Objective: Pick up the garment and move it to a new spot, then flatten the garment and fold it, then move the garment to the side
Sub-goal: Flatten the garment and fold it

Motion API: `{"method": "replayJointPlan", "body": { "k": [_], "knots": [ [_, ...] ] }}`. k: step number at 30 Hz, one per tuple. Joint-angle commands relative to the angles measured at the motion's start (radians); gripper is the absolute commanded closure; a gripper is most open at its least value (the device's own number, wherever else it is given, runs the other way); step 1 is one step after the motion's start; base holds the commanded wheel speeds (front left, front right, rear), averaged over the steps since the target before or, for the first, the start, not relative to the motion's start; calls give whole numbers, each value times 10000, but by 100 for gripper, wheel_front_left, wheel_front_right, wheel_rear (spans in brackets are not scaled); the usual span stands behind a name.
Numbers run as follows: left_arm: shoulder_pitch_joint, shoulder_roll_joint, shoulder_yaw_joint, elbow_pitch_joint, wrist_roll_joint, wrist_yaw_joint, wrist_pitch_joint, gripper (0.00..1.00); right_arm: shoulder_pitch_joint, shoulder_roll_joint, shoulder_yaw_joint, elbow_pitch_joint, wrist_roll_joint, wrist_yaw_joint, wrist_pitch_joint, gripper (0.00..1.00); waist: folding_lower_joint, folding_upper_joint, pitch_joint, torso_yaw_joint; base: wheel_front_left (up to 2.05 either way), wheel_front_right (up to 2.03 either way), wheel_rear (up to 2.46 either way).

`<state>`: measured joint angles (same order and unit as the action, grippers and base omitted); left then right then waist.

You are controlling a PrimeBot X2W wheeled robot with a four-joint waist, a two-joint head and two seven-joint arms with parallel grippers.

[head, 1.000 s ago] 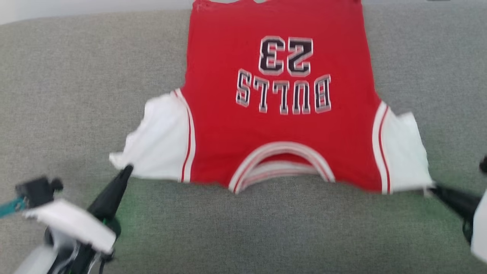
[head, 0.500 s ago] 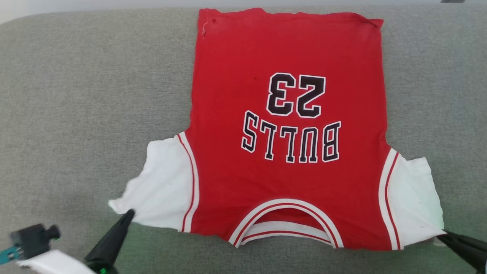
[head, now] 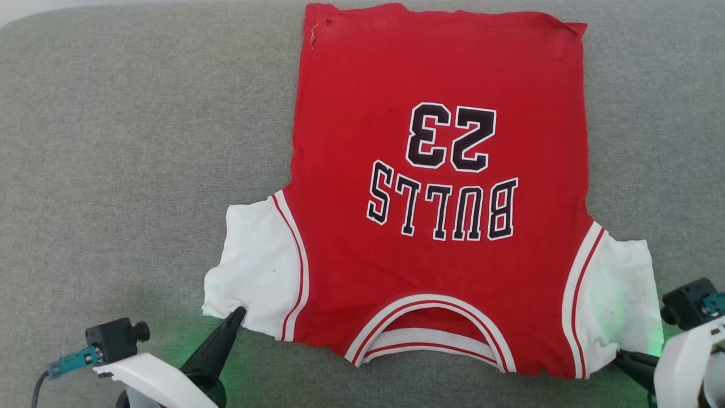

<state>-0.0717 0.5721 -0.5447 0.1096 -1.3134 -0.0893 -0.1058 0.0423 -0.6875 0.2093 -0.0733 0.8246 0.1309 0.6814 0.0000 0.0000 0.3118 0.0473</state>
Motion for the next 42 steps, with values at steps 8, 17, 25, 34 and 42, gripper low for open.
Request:
{"method": "replayJointPlan", "body": {
  "k": [8,17,25,34,42],
  "knots": [
    [-250,-151,-158,160,99,-242,-97,100,-96,-377,-326,-133,91,-26,-474,0,0,0,-40,155,0,0,0],
    [-381,-248,-292,-380,393,-256,-235,100,-903,-1022,-2476,-1488,206,-4,17,0,0,0,186,571,0,0,0],
    [-1250,-652,-565,-973,862,-286,-198,100,-5241,-1177,-2423,726,-571,-4,574,0,0,0,1168,1481,0,0,0],
    [-2099,-1178,-1043,-1474,1179,-402,-365,100,-9452,-1175,-842,4556,-1928,-4,1740,0,0,0,2312,2727,0,0,0],
    [-2474,-1241,-1486,-2030,1382,-423,-567,100,-11395,-954,11,6789,-2592,-4,2659,0,0,0,3105,3314,0,0,0]
  ]
}}
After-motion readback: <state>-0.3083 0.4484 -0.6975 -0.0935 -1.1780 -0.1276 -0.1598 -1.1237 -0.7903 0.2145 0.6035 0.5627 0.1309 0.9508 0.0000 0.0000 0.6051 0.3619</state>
